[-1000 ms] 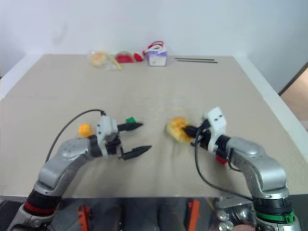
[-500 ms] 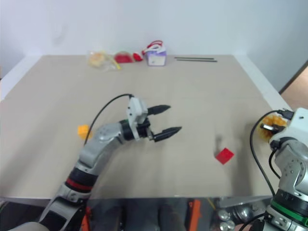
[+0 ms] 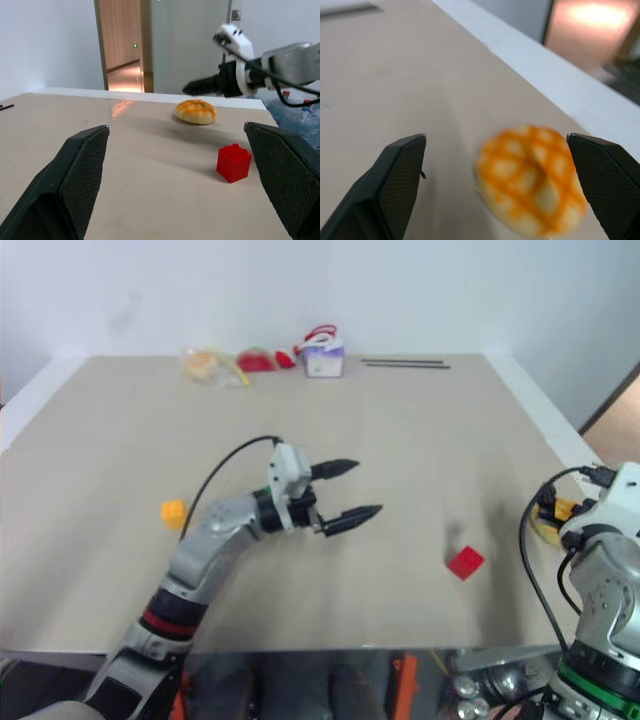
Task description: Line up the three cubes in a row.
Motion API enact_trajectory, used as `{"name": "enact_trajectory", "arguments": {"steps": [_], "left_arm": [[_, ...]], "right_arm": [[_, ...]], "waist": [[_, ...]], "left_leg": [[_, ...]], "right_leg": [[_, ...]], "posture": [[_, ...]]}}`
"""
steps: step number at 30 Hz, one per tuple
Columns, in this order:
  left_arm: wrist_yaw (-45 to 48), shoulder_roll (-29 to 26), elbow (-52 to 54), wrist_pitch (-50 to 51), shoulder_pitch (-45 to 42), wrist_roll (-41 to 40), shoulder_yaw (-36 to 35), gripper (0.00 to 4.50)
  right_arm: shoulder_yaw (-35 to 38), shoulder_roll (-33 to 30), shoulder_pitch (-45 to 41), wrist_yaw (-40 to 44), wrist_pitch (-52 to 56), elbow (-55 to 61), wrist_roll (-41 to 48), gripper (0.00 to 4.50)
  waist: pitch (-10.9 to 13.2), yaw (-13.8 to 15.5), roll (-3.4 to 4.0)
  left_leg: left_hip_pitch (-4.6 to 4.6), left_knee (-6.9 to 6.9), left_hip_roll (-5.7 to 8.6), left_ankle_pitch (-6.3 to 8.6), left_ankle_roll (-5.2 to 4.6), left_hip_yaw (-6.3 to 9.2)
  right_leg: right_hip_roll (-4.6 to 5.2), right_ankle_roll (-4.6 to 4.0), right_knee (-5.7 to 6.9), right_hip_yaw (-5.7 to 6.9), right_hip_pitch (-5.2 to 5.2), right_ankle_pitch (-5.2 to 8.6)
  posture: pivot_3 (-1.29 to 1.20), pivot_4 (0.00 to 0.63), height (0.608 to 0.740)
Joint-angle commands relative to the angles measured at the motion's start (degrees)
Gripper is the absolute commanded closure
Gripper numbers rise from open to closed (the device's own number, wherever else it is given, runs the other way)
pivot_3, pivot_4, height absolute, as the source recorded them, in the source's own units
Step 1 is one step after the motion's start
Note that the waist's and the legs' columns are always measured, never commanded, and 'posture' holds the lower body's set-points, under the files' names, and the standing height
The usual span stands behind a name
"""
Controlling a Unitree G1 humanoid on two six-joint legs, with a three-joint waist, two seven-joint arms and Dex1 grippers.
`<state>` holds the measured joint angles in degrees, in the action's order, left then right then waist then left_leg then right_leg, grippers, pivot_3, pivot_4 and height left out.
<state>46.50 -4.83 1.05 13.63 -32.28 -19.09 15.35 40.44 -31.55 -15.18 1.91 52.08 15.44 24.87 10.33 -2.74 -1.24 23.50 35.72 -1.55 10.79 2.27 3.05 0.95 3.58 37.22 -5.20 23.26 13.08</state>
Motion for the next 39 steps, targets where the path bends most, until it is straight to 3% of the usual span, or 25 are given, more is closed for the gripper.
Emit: {"name": "enact_trajectory", "arguments": {"steps": [1, 4, 8, 14, 26, 37, 39], "left_arm": [[2.0, -0.9, 2.1, -0.2, 0.1, -1.3, -0.3, 0.0], [4.0, -2.1, 2.2, -0.1, 0.4, -2.1, -0.6, 0.0], [6.7, -3.7, 2.6, -0.5, 0.9, -3.4, -0.9, 0.0], [9.8, -5.0, 3.8, -1.4, 2.3, -3.7, 0.1, 0.0], [8.9, -4.4, 4.5, -0.8, 2.5, -3.2, 0.2, 0.0], [7.8, -4.2, 4.9, -0.2, 2.1, -3.2, 0.1, 0.0], [7.6, -4.1, 4.9, -0.1, 2.0, -3.2, 0.1, 0.0]], "right_arm": [[2.5, -3.1, 5.3, 14.5, -3.4, 7.6, 8.9, 0.03], [2.6, -7.4, 12.9, 28.9, -3.5, 10.1, 15.8, 0.03], [0.5, -14.0, 20.9, 42.3, -4.2, 8.5, 18.6, 0.03], [-5.2, -20.7, 24.9, 51.9, -9.8, 2.2, 13.5, 0.03], [-14.3, -23.1, 23.7, 56.4, -17.5, -4.6, 5.7, 0.03], [-17.0, -21.6, 21.2, 54.8, -19.2, -7.7, 3.1, 0.03], [-17.4, -21.5, 20.8, 54.7, -19.3, -8.2, 2.9, 0.58]], "waist": [[0.0, 0.0, 0.0], [0.0, 0.0, 0.0], [0.0, 0.0, -0.03], [0.1, 0.0, -0.08], [0.1, 0.0, -0.12], [0.1, 0.0, -0.14], [0.1, 0.0, -0.13]], "left_leg": [[0.0, -0.01, 0.0, 0.0, 0.0, 0.01], [0.0, -0.03, -0.01, 0.01, -0.02, 0.02], [0.0, 0.03, 0.0, 0.01, -0.02, 0.02], [-0.09, 0.15, 0.01, 0.01, -0.03, -0.13], [-0.04, 0.11, 0.03, 0.02, -0.01, -0.25], [-0.06, 0.14, 0.03, 0.02, -0.01, -0.3], [-0.05, 0.14, 0.03, 0.02, -0.01, -0.3]], "right_leg": [[0.0, 0.02, 0.0, 0.01, 0.0, 0.0], [0.0, 0.05, -0.01, 0.03, -0.02, 0.02], [0.0, -0.1, -0.02, 0.0, -0.06, 0.11], [-0.03, -0.1, -0.02, -0.19, -0.07, 0.06], [-0.06, -0.01, -0.04, -0.37, -0.02, 0.1], [-0.06, 0.01, -0.04, -0.43, -0.02, 0.08], [-0.06, 0.01, -0.04, -0.44, -0.02, 0.08]], "posture": [[0.0, 0.15, 0.74], [0.0, 0.15, 0.74], [0.0, 0.15, 0.74], [0.0, 0.15, 0.74], [0.0, 0.15, 0.74], [0.0, 0.15, 0.74], [0.0, 0.15, 0.74]]}}
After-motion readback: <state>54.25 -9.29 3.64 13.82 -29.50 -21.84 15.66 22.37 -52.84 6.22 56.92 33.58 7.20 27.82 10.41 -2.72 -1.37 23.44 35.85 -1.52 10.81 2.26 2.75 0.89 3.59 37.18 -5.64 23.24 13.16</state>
